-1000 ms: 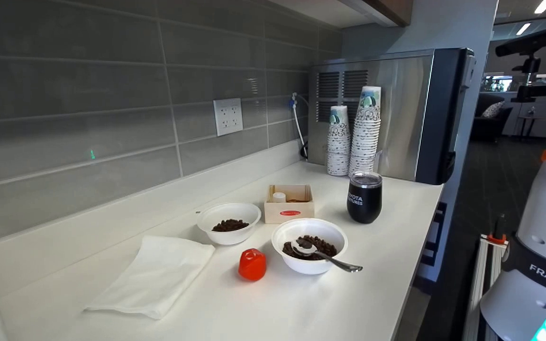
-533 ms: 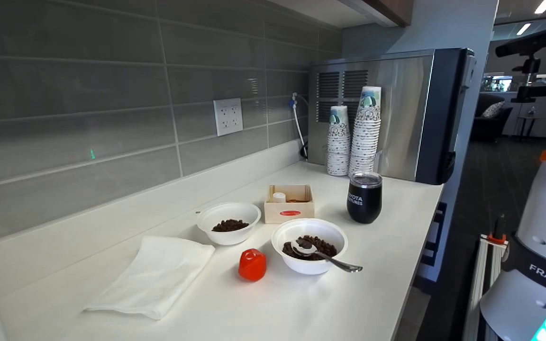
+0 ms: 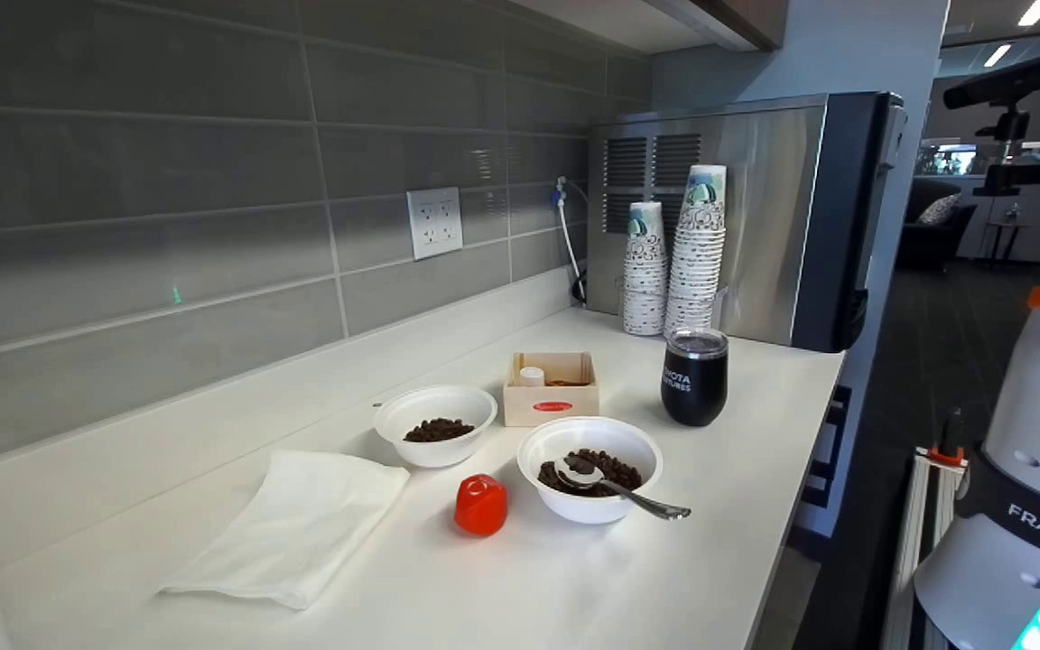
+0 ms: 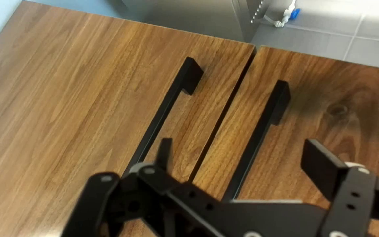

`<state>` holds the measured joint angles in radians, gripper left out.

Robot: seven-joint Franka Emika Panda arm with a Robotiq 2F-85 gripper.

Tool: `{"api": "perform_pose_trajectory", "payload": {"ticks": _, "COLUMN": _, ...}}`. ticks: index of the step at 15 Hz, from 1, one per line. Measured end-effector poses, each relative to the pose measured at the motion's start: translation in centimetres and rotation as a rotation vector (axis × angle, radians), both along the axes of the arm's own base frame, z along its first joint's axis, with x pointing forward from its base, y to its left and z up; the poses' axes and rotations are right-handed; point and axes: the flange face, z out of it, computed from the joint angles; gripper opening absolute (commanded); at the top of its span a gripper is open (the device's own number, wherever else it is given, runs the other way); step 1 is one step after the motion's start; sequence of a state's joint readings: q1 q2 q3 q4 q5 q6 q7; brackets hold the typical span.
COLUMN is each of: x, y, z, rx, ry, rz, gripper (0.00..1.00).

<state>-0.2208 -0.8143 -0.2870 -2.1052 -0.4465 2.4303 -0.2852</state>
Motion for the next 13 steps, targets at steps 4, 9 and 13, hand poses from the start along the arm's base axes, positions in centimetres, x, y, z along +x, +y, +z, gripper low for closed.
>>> {"api": "perform_pose_trajectory", "payload": {"ticks": 4, "x": -0.2, "y": 0.5, "z": -0.3, "rx": 0.067, "ry": 0.062, "rz": -0.006, "gripper": 1.0}}
{"api": "perform_pose_trajectory", "payload": {"ticks": 9, "x": 0.1, "y": 2.5, "z": -2.1, "rx": 0.176, "ry": 0.218, "rz": 0.028, "gripper": 1.0}}
{"api": "perform_pose_trajectory", "payload": {"ticks": 13, "x": 0.5, "y": 3.9, "z": -3.0, "rx": 0.204, "ry": 0.298, "rz": 0.045, "gripper": 1.0}}
